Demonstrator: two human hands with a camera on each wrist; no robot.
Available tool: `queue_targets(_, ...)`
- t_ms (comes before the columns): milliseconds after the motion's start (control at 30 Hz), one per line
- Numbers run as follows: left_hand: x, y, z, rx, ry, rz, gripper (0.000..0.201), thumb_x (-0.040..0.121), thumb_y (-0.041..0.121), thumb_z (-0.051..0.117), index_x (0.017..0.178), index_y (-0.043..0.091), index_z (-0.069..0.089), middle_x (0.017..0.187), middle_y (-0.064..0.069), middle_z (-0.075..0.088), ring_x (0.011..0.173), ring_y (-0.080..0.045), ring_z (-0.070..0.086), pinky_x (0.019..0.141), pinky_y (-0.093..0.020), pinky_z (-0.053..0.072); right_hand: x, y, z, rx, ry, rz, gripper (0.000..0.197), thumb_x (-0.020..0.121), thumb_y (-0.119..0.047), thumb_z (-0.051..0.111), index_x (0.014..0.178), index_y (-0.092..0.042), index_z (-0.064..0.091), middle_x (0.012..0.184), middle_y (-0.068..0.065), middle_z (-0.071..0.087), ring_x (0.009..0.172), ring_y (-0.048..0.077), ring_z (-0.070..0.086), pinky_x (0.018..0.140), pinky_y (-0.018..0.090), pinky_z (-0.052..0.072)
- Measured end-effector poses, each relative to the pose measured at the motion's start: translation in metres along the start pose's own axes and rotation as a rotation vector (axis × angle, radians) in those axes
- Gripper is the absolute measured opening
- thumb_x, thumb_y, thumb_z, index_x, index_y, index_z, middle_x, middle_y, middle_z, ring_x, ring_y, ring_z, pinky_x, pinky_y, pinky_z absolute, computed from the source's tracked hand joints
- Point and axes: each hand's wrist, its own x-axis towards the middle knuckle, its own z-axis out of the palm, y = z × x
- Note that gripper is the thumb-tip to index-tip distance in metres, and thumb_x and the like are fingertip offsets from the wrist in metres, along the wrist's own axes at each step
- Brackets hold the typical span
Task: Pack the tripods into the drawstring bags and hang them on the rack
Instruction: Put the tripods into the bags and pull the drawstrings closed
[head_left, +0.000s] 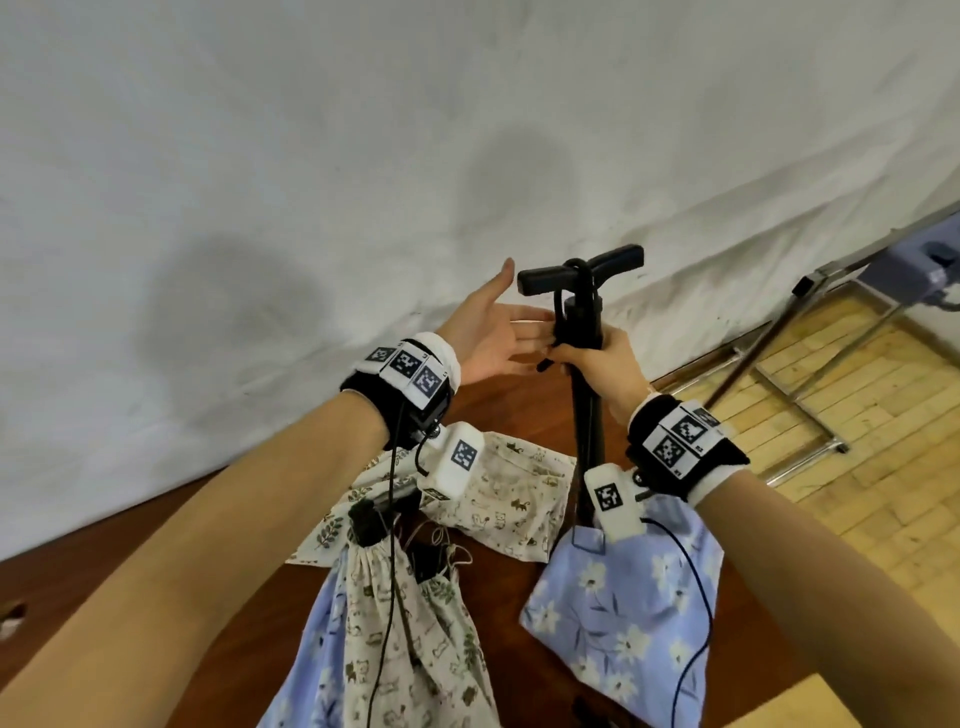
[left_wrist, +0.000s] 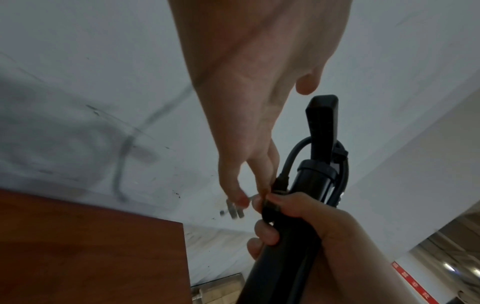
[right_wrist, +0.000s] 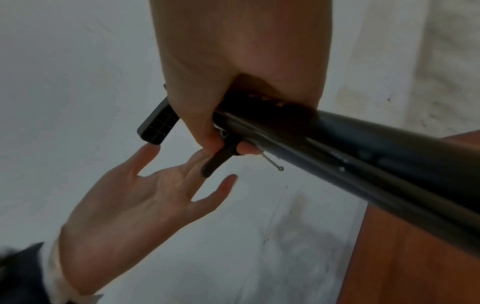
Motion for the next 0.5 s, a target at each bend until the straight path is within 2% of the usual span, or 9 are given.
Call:
queue_targets(67, 0.009, 0.0, -0.003, 0.034, 0.07, 0.026, 0.078, 0.09, 0.067, 0.033, 0.132, 0.002, 0.042, 0.121, -0.019, 0.061, 0.113, -0.032, 0.058, 0.103, -0.041, 0.04, 0.006, 0.002, 0.0, -0.063, -0.005, 0.008, 0.011, 0.077, -0.006, 0.073, 0.087, -0.006, 0.067, 0.076, 0.01, 0.065, 0.068, 0.019, 0.061, 0.072, 0.035, 0.051)
queue_targets(100, 0.013, 0.0, -0.003, 0.083, 0.127, 0.051, 0.068, 0.093, 0.062, 0.033, 0.127, 0.004, 0.045, 0.114, -0.019, 0.064, 0.107, -0.032, 0.061, 0.099, -0.04, 0.043, 0.008, 0.003, 0.001, -0.104, -0.018, 0.005, 0.011, 0.078, -0.011, 0.073, 0.086, -0.008, 0.067, 0.076, 0.009, 0.066, 0.07, 0.02, 0.062, 0.072, 0.036, 0.051)
queue_targets(167, 0.023, -0.002, -0.002, 0.197, 0.31, 0.131, 0.038, 0.099, 0.04, 0.038, 0.108, 0.008, 0.057, 0.097, -0.019, 0.068, 0.096, -0.034, 0.064, 0.09, -0.04, 0.048, 0.01, 0.003, 0.005, -0.198, -0.05, 0.004, 0.009, 0.079, -0.017, 0.072, 0.083, -0.016, 0.065, 0.078, 0.004, 0.066, 0.071, 0.018, 0.063, 0.07, 0.031, 0.051)
queue_targets(233, 0.037, -0.011, -0.009, 0.289, 0.512, 0.219, 0.029, 0.089, 0.022, 0.043, 0.081, 0.017, 0.07, 0.08, -0.018, 0.072, 0.094, -0.038, 0.066, 0.094, -0.043, 0.05, 0.011, 0.005, 0.009, -0.228, -0.072, 0.002, 0.017, 0.08, -0.016, 0.072, 0.09, -0.021, 0.058, 0.085, -0.002, 0.063, 0.074, 0.01, 0.06, 0.065, 0.019, 0.048)
queue_targets(300, 0.053, -0.027, -0.028, 0.342, 0.67, 0.295, 0.029, 0.075, 0.023, 0.045, 0.068, 0.025, 0.073, 0.079, -0.017, 0.073, 0.087, -0.039, 0.068, 0.089, -0.051, 0.053, 0.012, 0.006, 0.014, -0.199, -0.08, -0.009, 0.029, 0.081, -0.013, 0.071, 0.103, -0.02, 0.054, 0.087, -0.01, 0.06, 0.075, -0.001, 0.057, 0.058, 0.007, 0.043)
queue_targets(333, 0.059, -0.035, -0.033, 0.323, 0.716, 0.309, 0.024, 0.072, 0.026, 0.05, 0.066, 0.026, 0.073, 0.08, -0.016, 0.073, 0.084, -0.038, 0.069, 0.086, -0.052, 0.054, 0.013, 0.006, 0.016, -0.207, -0.093, -0.012, 0.025, 0.081, -0.012, 0.07, 0.1, -0.021, 0.056, 0.082, -0.012, 0.06, 0.071, -0.003, 0.056, 0.055, 0.004, 0.041)
queue_targets(367, 0.059, -0.04, -0.033, 0.282, 0.725, 0.302, 0.018, 0.071, 0.028, 0.056, 0.065, 0.023, 0.072, 0.081, -0.014, 0.073, 0.084, -0.035, 0.069, 0.085, -0.053, 0.054, 0.014, 0.006, 0.018, -0.229, -0.111, -0.014, 0.018, 0.081, -0.013, 0.07, 0.091, -0.025, 0.06, 0.076, -0.012, 0.06, 0.066, -0.003, 0.056, 0.055, 0.006, 0.041)
queue_targets(433, 0.055, -0.044, -0.025, 0.186, 0.663, 0.299, 0.009, 0.078, 0.021, 0.067, 0.069, 0.019, 0.07, 0.084, -0.012, 0.072, 0.085, -0.031, 0.068, 0.089, -0.051, 0.054, 0.018, 0.01, 0.019, -0.266, -0.116, 0.003, 0.017, 0.08, -0.015, 0.069, 0.078, -0.031, 0.064, 0.068, -0.007, 0.063, 0.06, 0.006, 0.058, 0.061, 0.02, 0.047)
queue_targets(500, 0.056, -0.046, -0.027, 0.086, 0.554, 0.307, 0.006, 0.083, 0.009, 0.068, 0.08, 0.014, 0.069, 0.09, -0.012, 0.07, 0.087, -0.027, 0.067, 0.091, -0.044, 0.053, 0.023, 0.013, 0.019, -0.291, -0.107, 0.033, 0.01, 0.079, -0.016, 0.069, 0.077, -0.024, 0.065, 0.07, 0.002, 0.066, 0.063, 0.017, 0.061, 0.067, 0.034, 0.051)
